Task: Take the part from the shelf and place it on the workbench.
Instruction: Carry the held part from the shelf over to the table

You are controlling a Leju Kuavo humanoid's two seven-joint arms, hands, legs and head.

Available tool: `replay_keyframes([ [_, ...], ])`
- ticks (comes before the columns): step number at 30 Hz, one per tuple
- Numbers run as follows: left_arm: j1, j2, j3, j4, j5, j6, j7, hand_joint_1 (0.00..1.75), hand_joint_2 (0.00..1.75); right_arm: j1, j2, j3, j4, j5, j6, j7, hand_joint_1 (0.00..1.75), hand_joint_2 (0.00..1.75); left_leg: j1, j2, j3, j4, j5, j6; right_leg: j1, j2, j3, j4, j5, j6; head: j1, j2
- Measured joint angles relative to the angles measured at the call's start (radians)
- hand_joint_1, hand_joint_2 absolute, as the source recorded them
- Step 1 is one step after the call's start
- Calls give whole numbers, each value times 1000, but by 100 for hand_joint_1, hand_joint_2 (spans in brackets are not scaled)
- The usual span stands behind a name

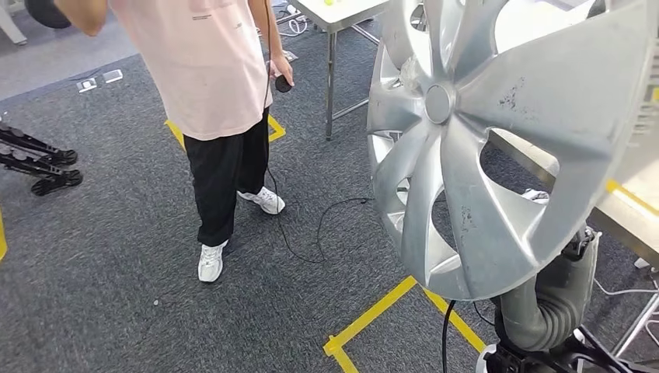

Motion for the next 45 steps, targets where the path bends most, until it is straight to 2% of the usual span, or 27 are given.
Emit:
replay_keyframes([
  [2,1,1,0,0,0,0,0,0,175,-2,0,1,0,0,0,-1,175,175,1,-40,26,-58,13,3,-7,26,-6,5,-4,12,0,0],
  [4,1,2,0,0,1,0,0,0,175,-3,1,1,0,0,0,-1,175,175,-1,-17,37,-74,7,6,-13,54,-11,2,-1,25,-1,0],
  [5,1,3,0,0,1,0,0,0,175,-4,0,1,0,0,1,-1,175,175,0,-1,42,-81,8,10,-13,49,-14,4,-4,31,0,0],
  [7,1,1,1,0,0,-2,-1,0,175,-13,-1,1,0,0,3,5,175,175,2,38,53,-92,7,18,-10,1,-40,56,-36,42,11,0],
  [9,3,-4,1,0,0,-5,-1,0,175,-22,-2,1,0,0,7,17,175,175,-1,80,60,-94,1,23,-12,-54,-102,177,-91,54,24,0],
  [11,5,-10,1,0,0,-7,-2,0,175,-26,-2,2,0,0,8,30,175,175,-2,119,67,-94,-8,22,-16,-72,-150,264,-108,62,30,0],
  [12,4,-14,1,0,0,-7,-3,0,175,-26,-2,2,0,0,8,34,175,175,-1,135,73,-94,-13,20,-18,-78,-149,258,-89,63,33,0],
  [13,3,-17,1,0,0,-7,-6,0,175,-27,-2,2,0,0,8,38,175,175,-1,148,80,-94,-18,18,-19,-85,-129,215,-53,63,35,0],
  [15,-1,-25,1,0,-1,-7,-12,0,175,-32,-2,1,0,-2,8,42,175,175,-3,170,94,-94,-29,11,-15,-118,-67,87,15,57,37,0],
  [17,-4,-30,1,0,-3,-7,-14,0,175,-44,-2,1,0,-6,9,46,175,175,-7,187,100,-95,-37,1,-6,-145,-31,12,30,42,37,0],
  [19,-6,-32,0,0,-7,-8,-10,0,175,-50,-3,1,0,-12,9,49,175,175,-9,204,107,-99,-41,-9,-1,-137,-27,2,22,27,34,0],
  [20,-8,-33,0,0,-9,-8,-6,0,175,-50,-3,1,0,-16,8,51,175,175,-7,195,112,-99,-46,-14,-3,-128,-24,-3,23,21,32,0],
  [22,-10,-34,0,0,-14,-9,1,0,175,-51,-4,1,0,-24,8,52,175,175,-3,129,96,-56,-78,-20,-8,-113,-14,-14,25,9,27,0],
  [24,-9,-34,0,0,-17,-11,7,0,175,-52,-5,1,2,-29,8,51,175,175,-2,70,30,66,-131,-20,-8,-94,-10,-17,24,1,17,0],
  [26,-4,-33,0,0,-18,-11,12,0,175,-49,-5,1,5,-31,8,51,175,175,-3,68,-42,171,-150,-19,-5,-69,-7,-16,21,-4,9,0],
  [28,-1,-31,0,0,-18,-11,14,0,175,-47,-5,1,7,-31,8,50,175,175,-3,66,-55,147,-91,-14,-3,-40,0,-14,15,-4,3,0],
  [30,-1,-31,0,0,-18,-11,14,0,175,-45,-5,1,8,-31,8,50,175,175,0,21,-18,30,-4,-5,-3,-13,7,-9,6,1,0,0],
  [32,1,-30,0,0,-18,-11,12,0,175,-45,-6,1,9,-32,8,49,175,175,3,-24,17,-54,24,-1,-7,13,5,-1,-2,11,0,0],
  [33,1,-30,0,0,-18,-11,12,0,175,-44,-6,1,9,-33,8,48,175,175,2,-29,24,-65,17,0,-10,26,1,1,-3,18,0,0],
  [35,1,-31,0,0,-18,-11,11,0,175,-42,-6,0,10,-36,9,46,175,175,-1,-1,35,-76,14,4,-17,46,-4,0,-4,30,-1,0],
  [36,0,-31,0,0,-18,-11,10,0,175,-41,-7,0,11,-38,9,45,175,175,0,15,40,-81,13,8,-17,34,-8,8,-10,37,1,0],
  [37,0,-33,0,0,-18,-11,10,0,175,-42,-8,0,12,-39,10,44,175,175,2,32,45,-85,12,13,-15,11,-20,32,-25,43,7,0],
  [39,1,-35,0,0,-18,-11,8,0,175,-44,-10,1,14,-40,13,42,175,175,1,70,53,-88,6,21,-15,-49,-75,141,-76,55,21,0],
  [41,3,-35,0,0,-17,-12,8,0,175,-43,-10,1,17,-41,15,41,175,175,-1,108,59,-88,-3,24,-19,-72,-139,255,-111,64,30,0],
  [42,2,-35,0,0,-17,-12,8,0,175,-42,-10,1,18,-41,15,41,175,175,-1,125,63,-88,-7,23,-21,-76,-151,271,-103,65,33,0],
  [43,1,-34,0,0,-17,-12,8,0,175,-42,-10,1,19,-41,15,41,175,175,-1,139,68,-88,-12,21,-22,-80,-142,247,-75,66,35,0],
  [45,-1,-35,0,0,-17,-12,8,0,175,-41,-10,0,20,-41,15,41,175,175,-2,162,82,-89,-22,16,-19,-106,-83,124,-2,58,38,0],
])
